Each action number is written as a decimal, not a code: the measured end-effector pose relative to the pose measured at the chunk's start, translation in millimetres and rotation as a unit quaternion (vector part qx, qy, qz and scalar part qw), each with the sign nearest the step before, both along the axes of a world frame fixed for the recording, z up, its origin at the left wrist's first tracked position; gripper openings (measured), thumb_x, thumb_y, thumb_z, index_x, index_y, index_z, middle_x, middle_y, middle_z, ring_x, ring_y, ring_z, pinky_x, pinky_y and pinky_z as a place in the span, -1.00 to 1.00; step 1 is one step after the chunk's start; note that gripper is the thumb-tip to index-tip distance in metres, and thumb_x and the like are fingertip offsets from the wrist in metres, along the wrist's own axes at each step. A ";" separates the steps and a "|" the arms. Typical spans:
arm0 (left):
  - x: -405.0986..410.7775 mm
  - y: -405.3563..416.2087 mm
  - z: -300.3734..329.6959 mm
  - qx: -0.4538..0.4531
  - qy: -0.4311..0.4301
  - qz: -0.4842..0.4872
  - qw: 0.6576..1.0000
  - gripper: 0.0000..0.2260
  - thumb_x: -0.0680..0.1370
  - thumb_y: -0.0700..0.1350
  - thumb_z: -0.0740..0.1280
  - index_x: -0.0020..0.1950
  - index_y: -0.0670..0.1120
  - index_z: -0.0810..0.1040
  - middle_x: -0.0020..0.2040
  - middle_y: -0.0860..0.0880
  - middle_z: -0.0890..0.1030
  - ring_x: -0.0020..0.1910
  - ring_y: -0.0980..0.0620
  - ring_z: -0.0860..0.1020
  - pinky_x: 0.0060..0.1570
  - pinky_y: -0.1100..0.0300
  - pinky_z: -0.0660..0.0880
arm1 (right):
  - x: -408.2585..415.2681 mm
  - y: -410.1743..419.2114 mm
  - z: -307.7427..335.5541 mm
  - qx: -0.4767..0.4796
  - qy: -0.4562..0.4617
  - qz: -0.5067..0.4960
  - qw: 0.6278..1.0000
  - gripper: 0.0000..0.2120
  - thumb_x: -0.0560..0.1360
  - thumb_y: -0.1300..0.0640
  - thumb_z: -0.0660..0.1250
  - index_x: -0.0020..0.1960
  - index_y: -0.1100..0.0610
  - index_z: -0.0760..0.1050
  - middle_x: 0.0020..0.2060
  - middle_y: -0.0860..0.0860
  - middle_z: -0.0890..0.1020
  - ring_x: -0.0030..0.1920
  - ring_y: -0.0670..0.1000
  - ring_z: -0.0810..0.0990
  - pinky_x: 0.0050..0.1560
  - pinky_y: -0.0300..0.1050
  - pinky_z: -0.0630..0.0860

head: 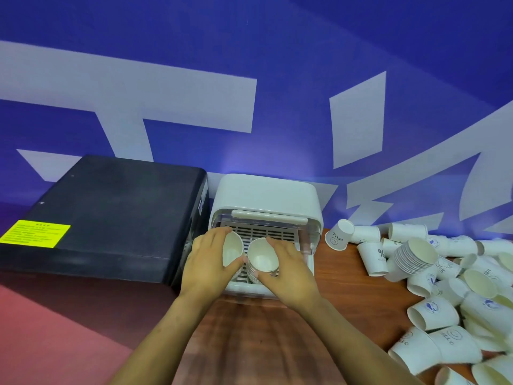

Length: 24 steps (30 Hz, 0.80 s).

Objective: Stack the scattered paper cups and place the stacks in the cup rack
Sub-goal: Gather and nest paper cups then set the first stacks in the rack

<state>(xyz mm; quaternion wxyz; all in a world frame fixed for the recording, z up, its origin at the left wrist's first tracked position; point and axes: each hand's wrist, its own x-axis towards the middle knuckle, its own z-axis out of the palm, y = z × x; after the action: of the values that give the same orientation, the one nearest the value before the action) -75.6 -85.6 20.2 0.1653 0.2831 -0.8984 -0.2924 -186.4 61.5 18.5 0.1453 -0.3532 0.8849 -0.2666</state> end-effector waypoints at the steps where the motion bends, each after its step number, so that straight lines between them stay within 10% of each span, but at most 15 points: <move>1: -1.1 -0.6 -2.2 -0.001 -0.005 -0.001 1.000 -0.47 0.47 0.15 0.36 0.39 0.10 0.30 0.35 0.18 0.37 0.33 0.04 0.27 0.18 0.09 0.42 | -0.6 0.3 -1.4 0.003 -0.003 0.002 1.000 -0.31 0.42 -0.20 0.35 0.47 -0.11 0.17 0.38 -0.12 0.30 0.37 -0.04 0.31 0.30 -0.05 0.39; 13: -10.5 1.1 -27.5 0.031 -0.156 -0.022 0.987 -0.26 0.44 0.14 0.40 0.51 0.10 0.09 0.55 0.06 0.07 0.53 -0.09 0.01 0.44 -0.07 0.19 | -13.2 19.1 -13.0 0.046 -0.069 0.034 0.996 -0.27 0.45 -0.06 0.36 0.50 -0.15 0.06 0.47 -0.15 0.23 0.45 -0.08 0.23 0.41 -0.12 0.26; 24: -36.9 88.2 -0.6 -0.072 0.043 -0.154 0.985 -0.54 0.43 0.04 0.25 0.32 0.06 0.33 0.29 0.01 0.47 0.28 -0.04 0.43 0.25 0.00 0.42 | -53.8 88.9 -6.2 0.051 -0.084 -0.022 0.995 -0.44 0.46 0.02 0.34 0.42 -0.07 0.27 0.34 -0.04 0.41 0.27 -0.03 0.45 0.28 -0.05 0.43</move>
<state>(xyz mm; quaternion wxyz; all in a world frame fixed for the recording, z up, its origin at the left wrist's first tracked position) -112.5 2.6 19.5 0.1768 0.1162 -0.9420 -0.2604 -240.2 150.4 12.3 0.2311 -0.3017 0.8898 -0.2528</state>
